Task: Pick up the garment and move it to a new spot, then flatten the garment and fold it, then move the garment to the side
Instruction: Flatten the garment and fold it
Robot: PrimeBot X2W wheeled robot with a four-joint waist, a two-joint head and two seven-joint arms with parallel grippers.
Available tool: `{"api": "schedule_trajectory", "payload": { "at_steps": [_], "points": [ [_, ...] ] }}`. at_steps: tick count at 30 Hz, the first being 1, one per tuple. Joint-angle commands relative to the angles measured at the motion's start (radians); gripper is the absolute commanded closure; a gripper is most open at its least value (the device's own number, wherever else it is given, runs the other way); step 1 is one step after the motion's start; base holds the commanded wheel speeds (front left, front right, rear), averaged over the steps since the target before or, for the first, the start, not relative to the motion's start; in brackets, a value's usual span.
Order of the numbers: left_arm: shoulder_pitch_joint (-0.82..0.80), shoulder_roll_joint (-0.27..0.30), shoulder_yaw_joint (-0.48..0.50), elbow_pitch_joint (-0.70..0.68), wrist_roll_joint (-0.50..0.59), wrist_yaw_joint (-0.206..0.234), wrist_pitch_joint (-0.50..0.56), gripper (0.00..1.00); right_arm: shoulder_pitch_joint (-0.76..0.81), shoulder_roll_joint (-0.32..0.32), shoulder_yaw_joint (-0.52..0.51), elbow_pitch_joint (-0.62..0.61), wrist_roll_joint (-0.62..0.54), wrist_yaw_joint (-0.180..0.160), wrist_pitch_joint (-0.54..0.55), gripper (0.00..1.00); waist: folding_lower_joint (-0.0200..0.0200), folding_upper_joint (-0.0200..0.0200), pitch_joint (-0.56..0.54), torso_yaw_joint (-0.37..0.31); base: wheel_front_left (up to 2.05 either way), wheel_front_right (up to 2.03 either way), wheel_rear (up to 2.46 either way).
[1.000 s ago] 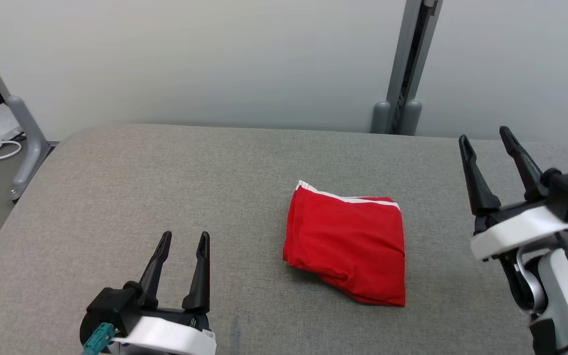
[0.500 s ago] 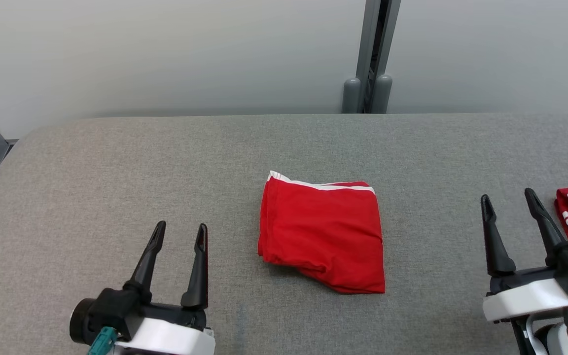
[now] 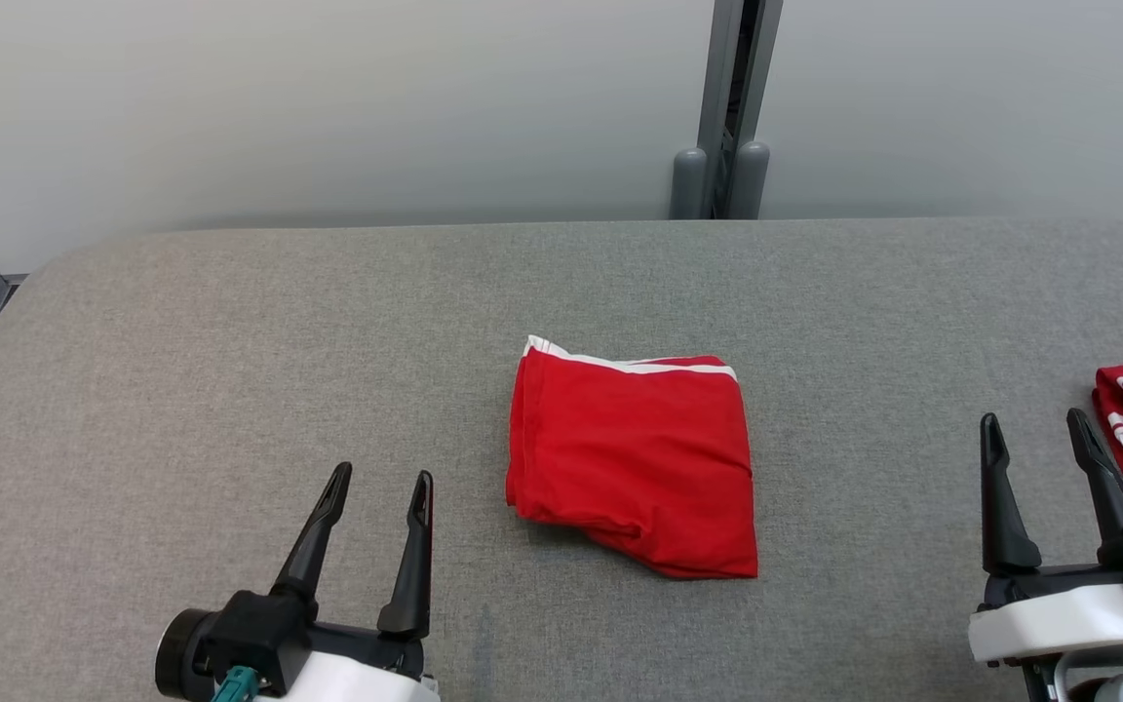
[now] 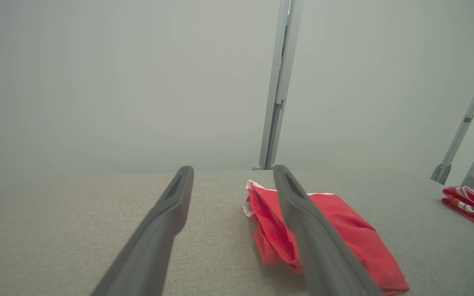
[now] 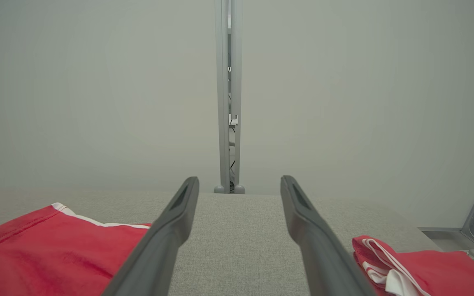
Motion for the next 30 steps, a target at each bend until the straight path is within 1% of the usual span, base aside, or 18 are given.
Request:
{"api": "schedule_trajectory", "payload": {
  "at_steps": [1, 12, 27, 29, 30],
  "points": [
    [-0.002, 0.004, 0.002, 0.003, 0.001, -0.001, -0.003, 0.00, 0.007, -0.001, 0.000, 0.002, -0.006, 0.000, -0.005, 0.00, 0.0000, -0.0001, -0.001, 0.000, 0.00, 0.00, 0.00],
    [-0.009, 0.004, -0.003, 0.016, -0.002, -0.013, -0.003, 0.00, 0.009, 0.001, 0.002, 0.012, -0.008, 0.000, -0.005, 0.00, 0.0000, -0.0001, -0.006, 0.012, 0.00, 0.00, 0.00],
    [-0.007, 0.004, -0.013, 0.045, -0.011, -0.023, -0.003, 0.00, 0.008, 0.001, 0.009, 0.022, 0.016, 0.000, -0.005, 0.00, 0.0000, -0.0001, -0.004, 0.025, 0.00, 0.00, 0.00],
    [-0.011, 0.004, -0.014, 0.047, -0.011, -0.025, -0.003, 0.00, 0.009, 0.001, 0.023, 0.049, 0.071, 0.000, -0.005, 0.00, 0.0000, -0.0001, -0.002, 0.026, 0.00, 0.00, 0.00],
    [-0.014, 0.004, -0.015, 0.047, -0.012, -0.024, -0.003, 0.00, 0.012, 0.001, 0.051, 0.080, 0.111, 0.000, -0.005, 0.00, 0.0000, -0.0001, 0.001, 0.028, 0.00, 0.00, 0.00]
  ]
}}
